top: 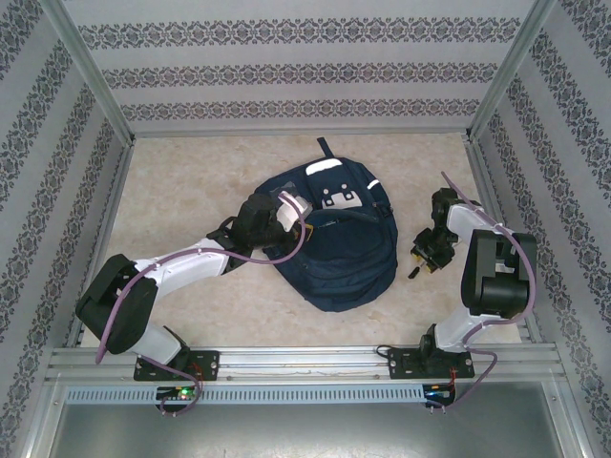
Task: Pack books, pencil case, and school supplies into a backpack
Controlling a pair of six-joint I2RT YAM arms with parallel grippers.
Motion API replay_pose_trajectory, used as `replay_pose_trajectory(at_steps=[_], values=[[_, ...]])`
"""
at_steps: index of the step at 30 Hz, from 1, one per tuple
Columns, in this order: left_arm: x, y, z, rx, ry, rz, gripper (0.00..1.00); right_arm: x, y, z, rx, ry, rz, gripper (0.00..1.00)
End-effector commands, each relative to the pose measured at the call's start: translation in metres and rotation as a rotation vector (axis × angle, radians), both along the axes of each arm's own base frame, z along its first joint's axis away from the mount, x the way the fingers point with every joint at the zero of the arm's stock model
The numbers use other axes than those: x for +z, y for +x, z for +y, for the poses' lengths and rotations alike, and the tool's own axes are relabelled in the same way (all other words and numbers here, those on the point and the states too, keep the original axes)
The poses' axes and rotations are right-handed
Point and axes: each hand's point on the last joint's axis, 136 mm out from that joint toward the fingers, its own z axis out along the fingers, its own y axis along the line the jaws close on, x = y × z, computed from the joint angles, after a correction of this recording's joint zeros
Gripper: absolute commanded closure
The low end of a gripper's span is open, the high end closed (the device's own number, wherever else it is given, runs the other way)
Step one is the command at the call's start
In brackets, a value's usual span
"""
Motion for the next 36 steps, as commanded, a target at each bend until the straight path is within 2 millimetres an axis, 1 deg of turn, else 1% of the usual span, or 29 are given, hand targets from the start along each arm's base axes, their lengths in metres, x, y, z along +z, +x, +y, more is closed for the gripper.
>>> replay_pose_trajectory(at_steps=[1,4,8,10,12,13,14,16,18,21,26,28,30,33,36], values=[[0.030,0.007,-0.003,0.011,-0.043,-0.078,1.00,0.007,-0.009,-0.009,0.054,-0.051,0.047,0.68],[0.028,0.006,-0.002,0.011,-0.039,-0.076,1.00,0.004,-0.009,-0.007,0.066,-0.038,0.041,0.68],[0.027,0.006,-0.002,0.010,-0.032,-0.077,1.00,-0.014,-0.010,0.000,0.069,0.004,0.045,0.68],[0.027,0.006,-0.002,0.008,-0.030,-0.076,1.00,-0.022,-0.014,0.001,0.064,0.008,0.057,0.69],[0.028,0.006,-0.001,0.013,-0.029,-0.075,1.00,-0.028,-0.017,0.001,0.063,0.008,0.064,0.75],[0.028,0.006,-0.001,0.016,-0.029,-0.074,1.00,-0.029,-0.017,0.002,0.065,0.014,0.060,0.81],[0.029,0.007,-0.001,0.016,-0.031,-0.076,1.00,-0.029,-0.017,0.004,0.066,0.023,0.055,0.85],[0.031,0.007,-0.002,0.016,-0.036,-0.074,1.00,-0.024,-0.016,0.007,0.059,0.039,0.037,0.90],[0.033,0.006,-0.003,0.010,-0.041,-0.074,1.00,-0.011,-0.013,0.014,0.032,0.073,-0.001,0.93],[0.038,0.007,-0.004,0.012,-0.050,-0.079,1.00,0.021,-0.007,0.037,-0.041,0.173,-0.108,0.95],[0.051,0.011,-0.009,0.019,-0.093,-0.073,1.00,0.091,0.007,0.102,-0.162,0.334,-0.324,0.94],[0.054,0.012,-0.013,0.016,-0.119,-0.059,1.00,0.112,0.010,0.126,-0.182,0.372,-0.382,0.95],[0.057,0.013,-0.015,0.013,-0.141,-0.052,1.00,0.128,0.013,0.152,-0.175,0.413,-0.412,0.96],[0.058,0.016,-0.015,0.026,-0.144,-0.048,1.00,0.140,0.016,0.194,-0.141,0.473,-0.411,0.95],[0.055,0.017,-0.014,0.030,-0.125,-0.055,1.00,0.152,0.022,0.221,-0.130,0.516,-0.418,0.95]])
